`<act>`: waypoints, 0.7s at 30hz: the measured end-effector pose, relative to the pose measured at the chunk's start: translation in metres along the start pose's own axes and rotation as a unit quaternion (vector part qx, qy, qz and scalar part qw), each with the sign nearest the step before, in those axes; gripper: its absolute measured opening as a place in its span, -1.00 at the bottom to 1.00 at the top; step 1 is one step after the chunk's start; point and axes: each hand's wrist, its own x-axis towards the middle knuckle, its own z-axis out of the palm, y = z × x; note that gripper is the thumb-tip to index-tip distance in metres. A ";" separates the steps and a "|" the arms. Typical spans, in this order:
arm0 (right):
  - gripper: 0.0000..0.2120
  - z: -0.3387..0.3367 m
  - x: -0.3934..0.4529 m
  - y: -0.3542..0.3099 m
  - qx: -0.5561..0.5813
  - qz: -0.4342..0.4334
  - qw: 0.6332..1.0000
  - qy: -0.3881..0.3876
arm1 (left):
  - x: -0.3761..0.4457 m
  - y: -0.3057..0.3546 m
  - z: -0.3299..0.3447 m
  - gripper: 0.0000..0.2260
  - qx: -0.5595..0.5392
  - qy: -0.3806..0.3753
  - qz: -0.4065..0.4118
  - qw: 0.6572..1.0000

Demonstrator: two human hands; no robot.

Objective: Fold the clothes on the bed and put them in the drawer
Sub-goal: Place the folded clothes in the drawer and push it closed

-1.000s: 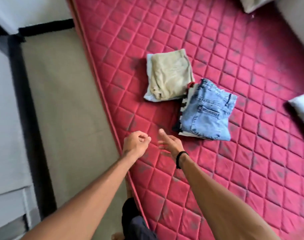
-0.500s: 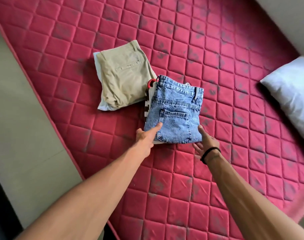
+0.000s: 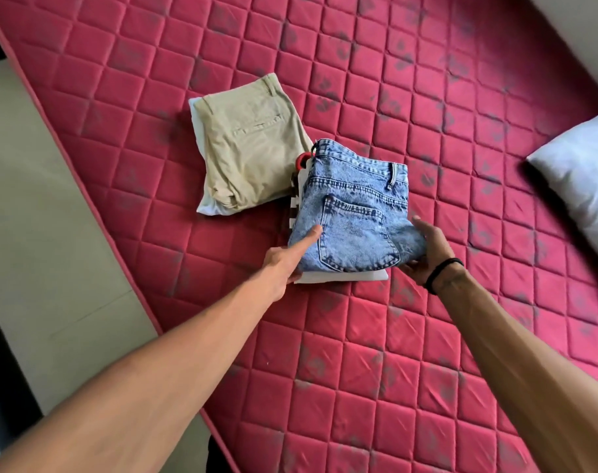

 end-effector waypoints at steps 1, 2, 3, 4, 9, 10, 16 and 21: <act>-0.70 -0.001 -0.001 -0.007 -0.010 0.012 0.999 -0.046 | 0.002 0.007 0.001 -0.07 -0.029 -0.021 0.011 0.999; -0.73 -0.002 -0.002 -0.012 -0.028 0.025 0.996 -0.080 | 0.003 0.016 0.001 -0.11 -0.058 -0.052 0.022 0.997; -0.74 0.000 -0.005 -0.018 -0.045 0.039 0.992 -0.111 | 0.005 0.026 0.001 -0.16 -0.077 -0.090 0.031 0.992; -0.77 0.002 -0.005 -0.023 -0.063 0.040 0.989 -0.124 | 0.007 0.039 0.002 -0.24 -0.079 -0.121 0.036 0.989; -0.74 0.028 -0.004 -0.025 -0.099 0.007 0.987 -0.129 | 0.003 0.067 -0.009 -0.80 -0.002 -0.069 0.083 0.994; -0.66 0.033 -0.004 -0.024 -0.095 -0.013 0.987 -0.130 | 0.001 0.067 -0.011 -0.86 0.002 -0.063 0.090 0.994; -0.49 0.045 -0.021 -0.012 -0.132 -0.079 0.979 -0.134 | -0.023 0.060 -0.047 -0.82 -0.054 -0.109 0.113 0.986; -0.66 0.078 -0.053 0.008 -0.147 -0.147 0.956 -0.206 | -0.050 0.033 -0.109 -0.46 -0.066 -0.141 0.116 0.981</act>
